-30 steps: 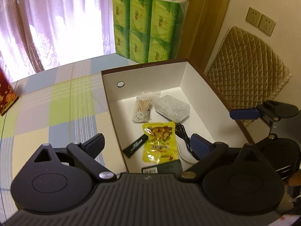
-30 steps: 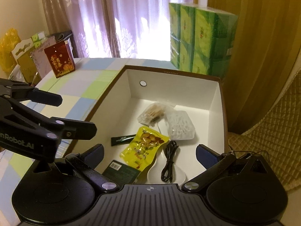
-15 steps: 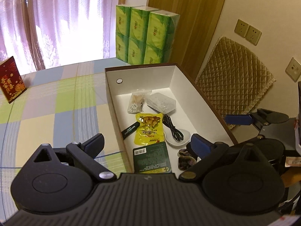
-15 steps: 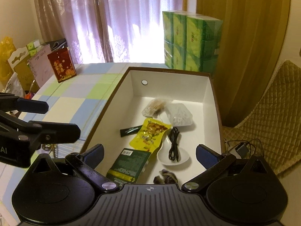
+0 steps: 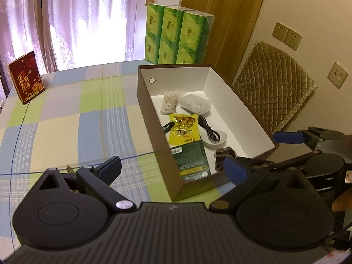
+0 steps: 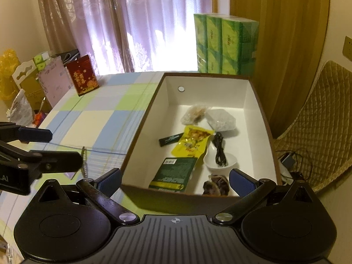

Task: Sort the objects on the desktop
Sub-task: 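Withdraw both tools from the box toward the purple tube and hair clip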

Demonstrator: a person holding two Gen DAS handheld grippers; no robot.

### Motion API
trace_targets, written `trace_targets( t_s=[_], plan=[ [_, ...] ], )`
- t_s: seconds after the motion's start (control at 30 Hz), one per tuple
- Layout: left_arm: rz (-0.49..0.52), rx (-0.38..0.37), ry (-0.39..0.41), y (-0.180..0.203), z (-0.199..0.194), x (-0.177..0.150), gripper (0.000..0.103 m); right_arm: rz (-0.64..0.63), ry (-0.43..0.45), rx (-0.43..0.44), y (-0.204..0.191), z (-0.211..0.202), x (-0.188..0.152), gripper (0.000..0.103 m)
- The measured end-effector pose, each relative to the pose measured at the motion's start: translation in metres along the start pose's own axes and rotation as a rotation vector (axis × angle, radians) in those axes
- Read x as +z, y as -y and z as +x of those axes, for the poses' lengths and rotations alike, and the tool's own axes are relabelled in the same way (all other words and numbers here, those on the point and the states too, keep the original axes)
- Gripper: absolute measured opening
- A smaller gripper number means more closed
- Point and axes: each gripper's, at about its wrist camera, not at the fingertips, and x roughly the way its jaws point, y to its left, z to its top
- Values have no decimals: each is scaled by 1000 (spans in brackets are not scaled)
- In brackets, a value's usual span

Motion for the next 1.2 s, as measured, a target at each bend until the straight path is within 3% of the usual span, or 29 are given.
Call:
trace_targets(
  t_s=[0.77,1.2],
  plan=[
    [-116,61,-45,-77,-46,-66,98,51,-78,23,-59,9,-42,101],
    [-194,149,-94,-132,-50,-92,98,-12,-122,115,-110,41,-46,101]
  ],
)
